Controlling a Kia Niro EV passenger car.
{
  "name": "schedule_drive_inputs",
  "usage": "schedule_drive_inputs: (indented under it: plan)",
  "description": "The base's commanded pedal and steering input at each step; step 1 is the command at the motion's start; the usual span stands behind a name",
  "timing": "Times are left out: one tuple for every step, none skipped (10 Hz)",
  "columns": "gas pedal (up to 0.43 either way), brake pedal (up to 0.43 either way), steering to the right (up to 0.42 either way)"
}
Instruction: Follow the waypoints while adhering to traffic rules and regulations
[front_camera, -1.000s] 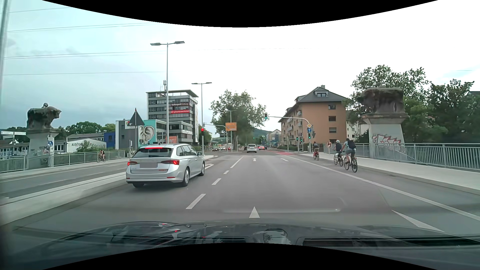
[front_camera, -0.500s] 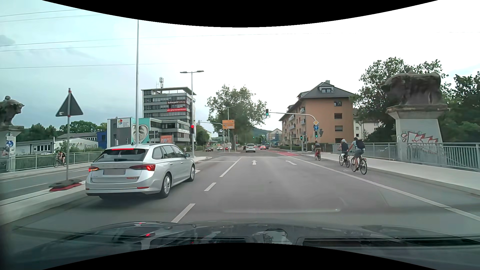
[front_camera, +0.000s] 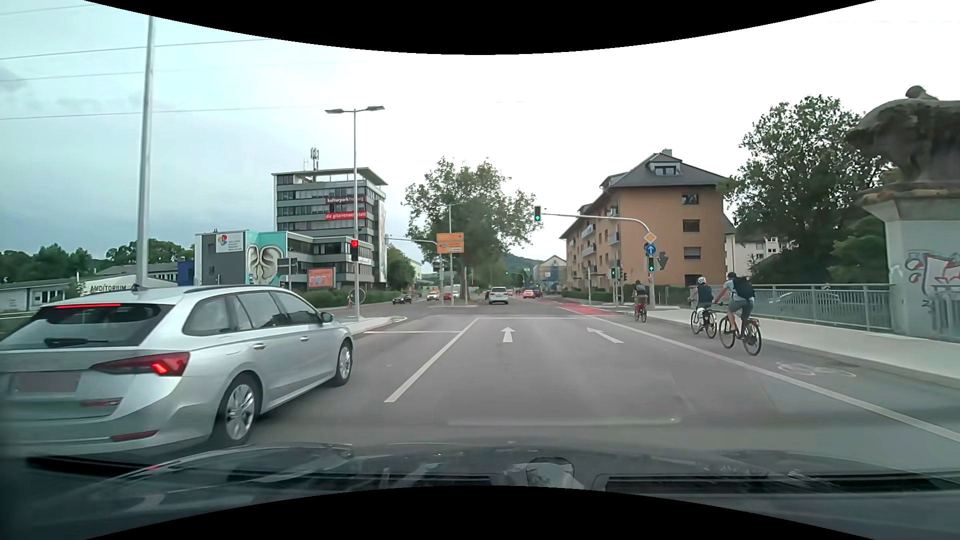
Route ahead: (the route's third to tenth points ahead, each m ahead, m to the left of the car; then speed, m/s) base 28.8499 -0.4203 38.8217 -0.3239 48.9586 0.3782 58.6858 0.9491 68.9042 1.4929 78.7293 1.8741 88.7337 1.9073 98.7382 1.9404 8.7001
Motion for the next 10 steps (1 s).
schedule_drive_inputs:
  plan:
    - [0.169, 0.000, -0.001]
    - [0.169, 0.000, -0.001]
    - [0.169, 0.000, -0.001]
    - [0.157, 0.000, -0.002]
    - [0.157, 0.000, -0.002]
    - [0.138, 0.000, -0.003]
    - [0.130, 0.000, -0.003]
    - [0.118, 0.000, -0.004]
    - [0.118, 0.000, -0.005]
    - [0.118, 0.000, -0.006]
